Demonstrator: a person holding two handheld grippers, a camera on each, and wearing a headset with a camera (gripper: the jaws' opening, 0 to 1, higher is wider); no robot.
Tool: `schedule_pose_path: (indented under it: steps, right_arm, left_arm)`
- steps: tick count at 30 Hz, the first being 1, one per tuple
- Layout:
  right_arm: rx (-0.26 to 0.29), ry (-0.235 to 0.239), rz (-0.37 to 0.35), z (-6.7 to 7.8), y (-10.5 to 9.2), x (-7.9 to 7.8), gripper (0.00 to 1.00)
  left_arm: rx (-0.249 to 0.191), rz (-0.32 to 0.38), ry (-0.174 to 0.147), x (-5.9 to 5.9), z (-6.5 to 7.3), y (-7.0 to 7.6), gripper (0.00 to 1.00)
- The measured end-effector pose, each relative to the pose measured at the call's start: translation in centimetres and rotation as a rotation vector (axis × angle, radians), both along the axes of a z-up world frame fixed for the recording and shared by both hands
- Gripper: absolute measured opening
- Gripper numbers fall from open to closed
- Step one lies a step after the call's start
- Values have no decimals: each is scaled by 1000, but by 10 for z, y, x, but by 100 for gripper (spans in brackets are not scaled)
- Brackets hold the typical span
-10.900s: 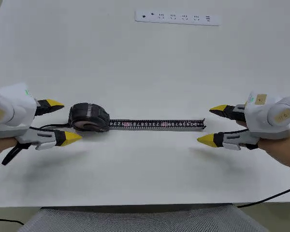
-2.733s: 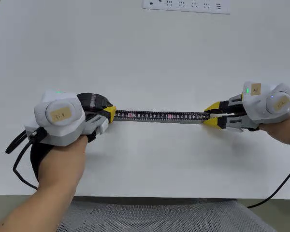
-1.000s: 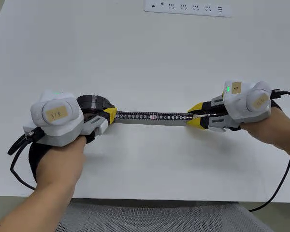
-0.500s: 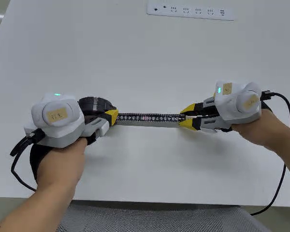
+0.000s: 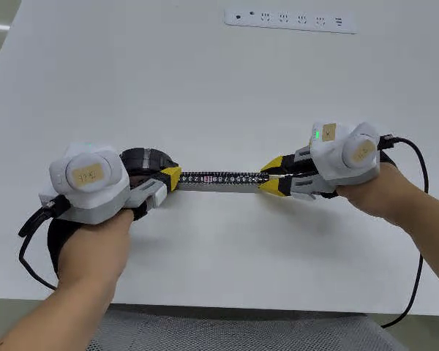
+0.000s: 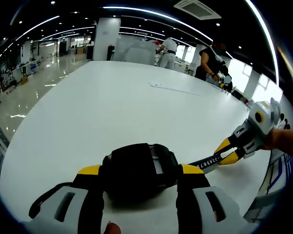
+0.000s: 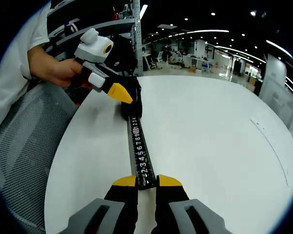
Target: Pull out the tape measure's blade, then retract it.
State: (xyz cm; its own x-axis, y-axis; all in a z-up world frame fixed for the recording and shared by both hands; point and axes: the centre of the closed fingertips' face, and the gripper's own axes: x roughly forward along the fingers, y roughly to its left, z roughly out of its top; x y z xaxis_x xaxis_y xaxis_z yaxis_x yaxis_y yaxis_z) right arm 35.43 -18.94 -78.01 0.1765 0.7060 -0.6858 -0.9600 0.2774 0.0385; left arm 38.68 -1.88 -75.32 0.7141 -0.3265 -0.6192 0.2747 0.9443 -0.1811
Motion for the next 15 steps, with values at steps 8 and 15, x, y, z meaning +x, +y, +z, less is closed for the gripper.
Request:
schedule_pose_path:
  steps: [8, 15]
  right_arm:
    - [7, 2, 12, 0, 10, 1, 9]
    - [17, -1, 23, 1, 21, 2, 9]
  left_arm:
    - [-2, 2, 0, 0, 0, 0, 55]
    - [-9, 6, 2, 0, 1, 1, 55]
